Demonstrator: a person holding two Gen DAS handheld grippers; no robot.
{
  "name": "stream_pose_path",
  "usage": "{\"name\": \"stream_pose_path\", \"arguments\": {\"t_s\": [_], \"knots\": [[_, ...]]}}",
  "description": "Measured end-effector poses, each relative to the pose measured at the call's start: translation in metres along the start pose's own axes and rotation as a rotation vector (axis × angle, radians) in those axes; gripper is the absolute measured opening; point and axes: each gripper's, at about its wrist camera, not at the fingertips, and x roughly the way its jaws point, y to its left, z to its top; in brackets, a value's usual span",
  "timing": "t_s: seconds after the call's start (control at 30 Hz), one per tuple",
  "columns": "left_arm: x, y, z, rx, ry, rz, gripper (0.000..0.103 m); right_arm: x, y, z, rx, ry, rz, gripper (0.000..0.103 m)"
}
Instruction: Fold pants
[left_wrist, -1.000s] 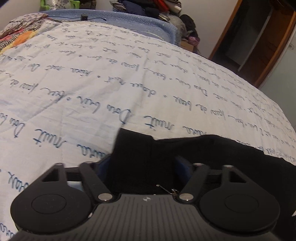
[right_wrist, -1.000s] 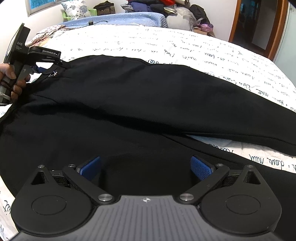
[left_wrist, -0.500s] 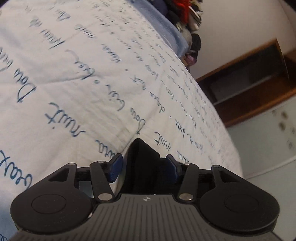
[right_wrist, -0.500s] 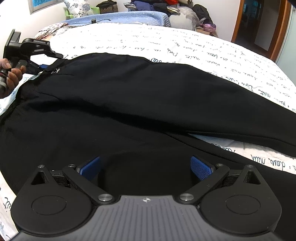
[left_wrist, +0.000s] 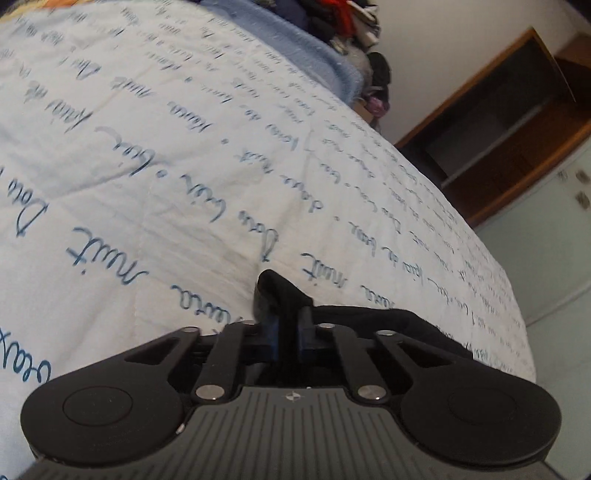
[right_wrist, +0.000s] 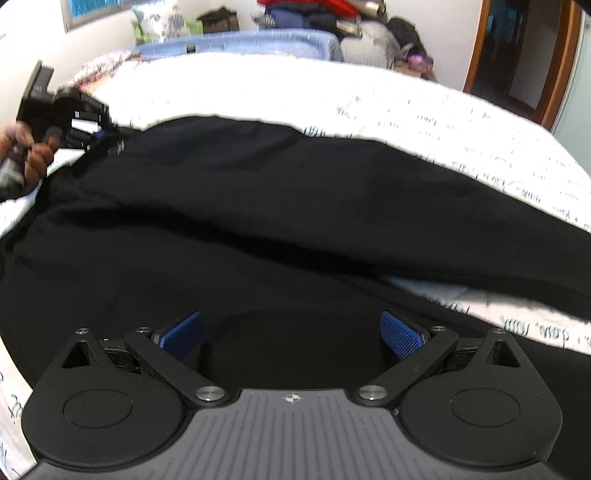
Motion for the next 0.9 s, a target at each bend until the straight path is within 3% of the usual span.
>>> {"name": "stream_pose_path", "arguments": {"t_s": [0.13,0.23,0.3,0.4,0.6,0.73,0.87,0.9], "knots": [[-0.019,-0.028,-0.007,0.164,-0.111,0.025,0.004,-0.014,-0.016,0.009,0.025,-0.134,0.104,0.103],[-0.039,-0.043,-0.012,0.228,-0.185,-0.008,0.004,-0.016,-0.028,0.025,-0.062,-0.269,0.193,0.103],[-0.052,-0.048,-0.015,0.246,-0.229,-0.054,0.004,-0.008,-0.037,0.045,-0.129,-0.280,0.214,0.103],[-0.073,-0.053,-0.020,0.256,-0.291,-0.137,0.004,0.020,-0.064,0.085,-0.207,-0.211,0.350,0.103],[-0.104,-0.062,-0.034,0.316,-0.394,-0.278,0.004,0.097,-0.118,0.156,-0.197,0.059,0.530,0.103],[-0.114,-0.062,-0.040,0.326,-0.420,-0.331,0.004,0.132,-0.131,0.172,-0.230,0.137,0.527,0.103],[-0.116,-0.056,-0.040,0.327,-0.428,-0.331,0.004,0.164,-0.130,0.180,-0.261,0.253,0.612,0.103],[-0.116,-0.054,-0.039,0.320,-0.429,-0.330,0.004,0.170,-0.129,0.180,-0.256,0.280,0.639,0.099]]}}
